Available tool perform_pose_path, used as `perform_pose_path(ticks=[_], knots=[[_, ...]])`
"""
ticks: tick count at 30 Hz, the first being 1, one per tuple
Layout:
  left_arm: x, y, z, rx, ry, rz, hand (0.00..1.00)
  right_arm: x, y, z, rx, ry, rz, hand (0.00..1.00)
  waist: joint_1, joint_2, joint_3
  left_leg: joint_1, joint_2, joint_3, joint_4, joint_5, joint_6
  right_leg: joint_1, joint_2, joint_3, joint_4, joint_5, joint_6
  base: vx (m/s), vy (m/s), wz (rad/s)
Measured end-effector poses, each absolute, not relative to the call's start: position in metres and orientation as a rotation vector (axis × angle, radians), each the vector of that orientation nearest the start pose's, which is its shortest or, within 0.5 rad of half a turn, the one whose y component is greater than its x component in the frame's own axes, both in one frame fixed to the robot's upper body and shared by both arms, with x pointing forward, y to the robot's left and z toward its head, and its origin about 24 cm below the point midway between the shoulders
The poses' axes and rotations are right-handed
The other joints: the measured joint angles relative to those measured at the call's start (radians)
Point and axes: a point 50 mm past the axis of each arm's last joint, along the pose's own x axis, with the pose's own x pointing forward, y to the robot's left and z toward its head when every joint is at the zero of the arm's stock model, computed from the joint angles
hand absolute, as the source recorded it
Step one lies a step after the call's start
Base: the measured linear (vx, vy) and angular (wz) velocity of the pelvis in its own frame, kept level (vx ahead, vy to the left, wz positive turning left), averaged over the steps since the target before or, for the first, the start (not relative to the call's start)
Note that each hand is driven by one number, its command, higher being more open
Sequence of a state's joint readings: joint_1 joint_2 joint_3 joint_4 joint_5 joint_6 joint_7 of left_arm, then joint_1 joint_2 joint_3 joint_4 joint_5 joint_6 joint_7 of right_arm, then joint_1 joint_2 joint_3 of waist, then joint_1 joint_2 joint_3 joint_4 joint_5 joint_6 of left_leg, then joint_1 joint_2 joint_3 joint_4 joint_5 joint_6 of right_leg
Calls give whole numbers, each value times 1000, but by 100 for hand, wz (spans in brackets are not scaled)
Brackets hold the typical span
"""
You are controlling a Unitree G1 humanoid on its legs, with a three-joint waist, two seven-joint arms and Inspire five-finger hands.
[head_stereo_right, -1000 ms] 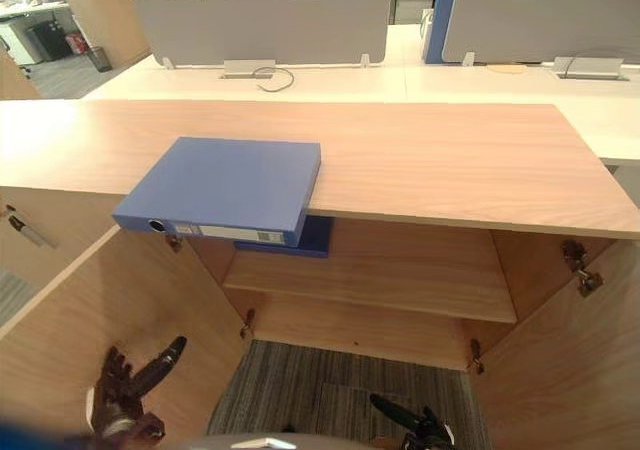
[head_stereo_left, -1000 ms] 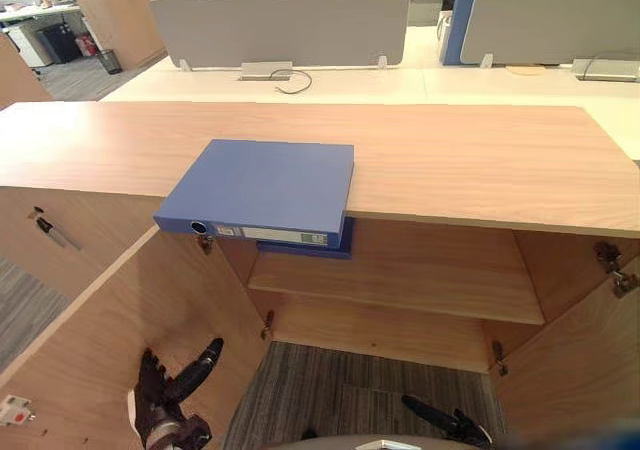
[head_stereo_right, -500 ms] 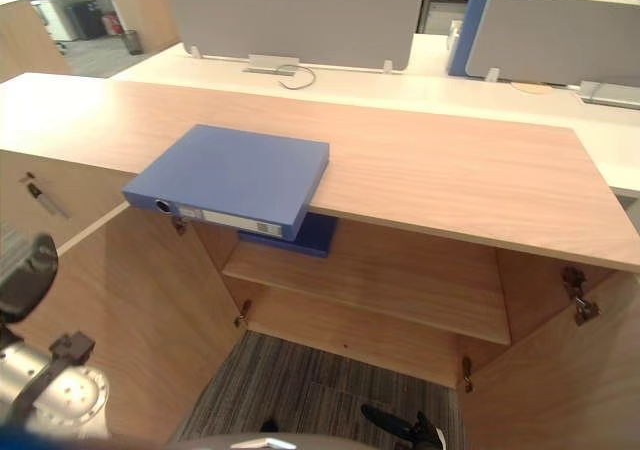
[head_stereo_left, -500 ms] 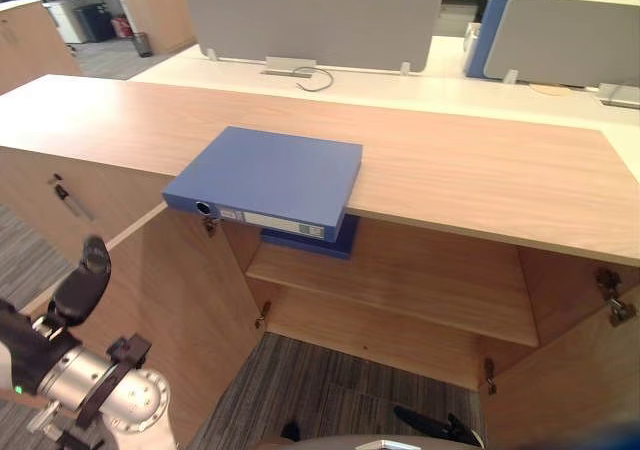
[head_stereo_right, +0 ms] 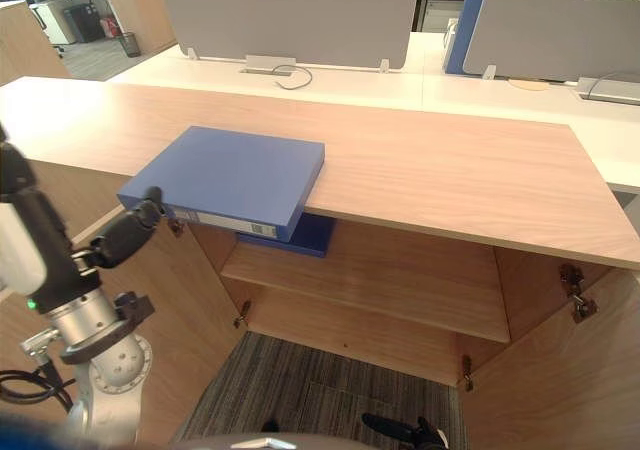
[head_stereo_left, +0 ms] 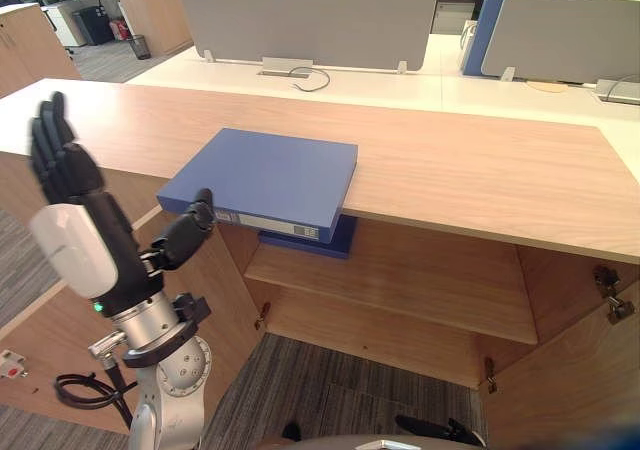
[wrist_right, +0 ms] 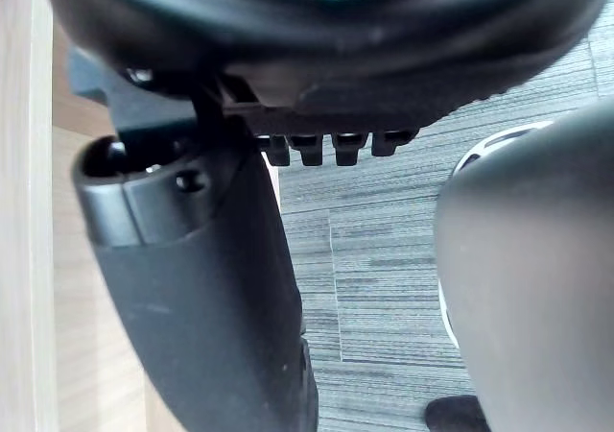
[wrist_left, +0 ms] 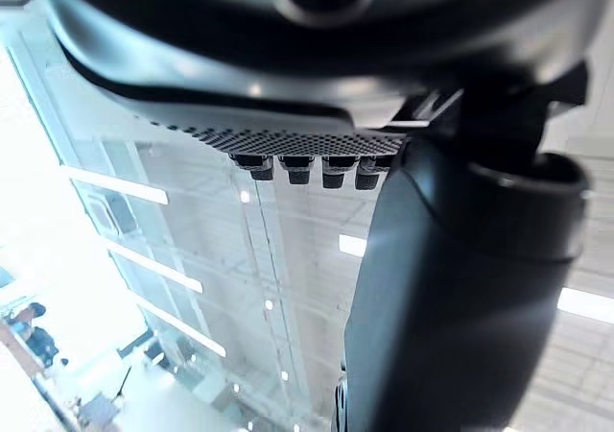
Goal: Walk over to the cabinet, pick up the folder, carry it to the office cabinet, place the folder inside the office cabinet, then close the office cabinet door
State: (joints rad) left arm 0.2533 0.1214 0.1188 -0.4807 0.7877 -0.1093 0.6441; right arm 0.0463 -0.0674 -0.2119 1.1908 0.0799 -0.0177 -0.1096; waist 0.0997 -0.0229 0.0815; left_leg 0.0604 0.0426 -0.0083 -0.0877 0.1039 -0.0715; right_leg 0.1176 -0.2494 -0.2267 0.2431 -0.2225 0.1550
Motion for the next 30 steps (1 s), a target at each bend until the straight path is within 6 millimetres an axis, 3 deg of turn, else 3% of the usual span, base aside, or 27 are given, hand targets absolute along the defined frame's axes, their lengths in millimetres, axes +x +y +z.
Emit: perform_pose_path(ticks=[7,16,30], knots=[[186,203,120,968,-552,584,100,86,-203,-167,-45,1186,-279,100,-2,-8,7,4,3,17,0,-1,-1,-11,2,17,8,-1,-1,-13,-5,-7],[186,204,120,1035,-571,502,100,87,-204,-167,-67,1185,-250,100,-2,-10,12,12,4,25,0,-1,-1,-11,1,30,11,-1,-2,-9,-1,-2],[191,229,90,1225,-398,443,100,85,-207,-167,-91,1191,-224,100,-3,-20,15,13,6,38,0,-2,-2,-22,3,46,13,-1,-2,-2,-1,-1]])
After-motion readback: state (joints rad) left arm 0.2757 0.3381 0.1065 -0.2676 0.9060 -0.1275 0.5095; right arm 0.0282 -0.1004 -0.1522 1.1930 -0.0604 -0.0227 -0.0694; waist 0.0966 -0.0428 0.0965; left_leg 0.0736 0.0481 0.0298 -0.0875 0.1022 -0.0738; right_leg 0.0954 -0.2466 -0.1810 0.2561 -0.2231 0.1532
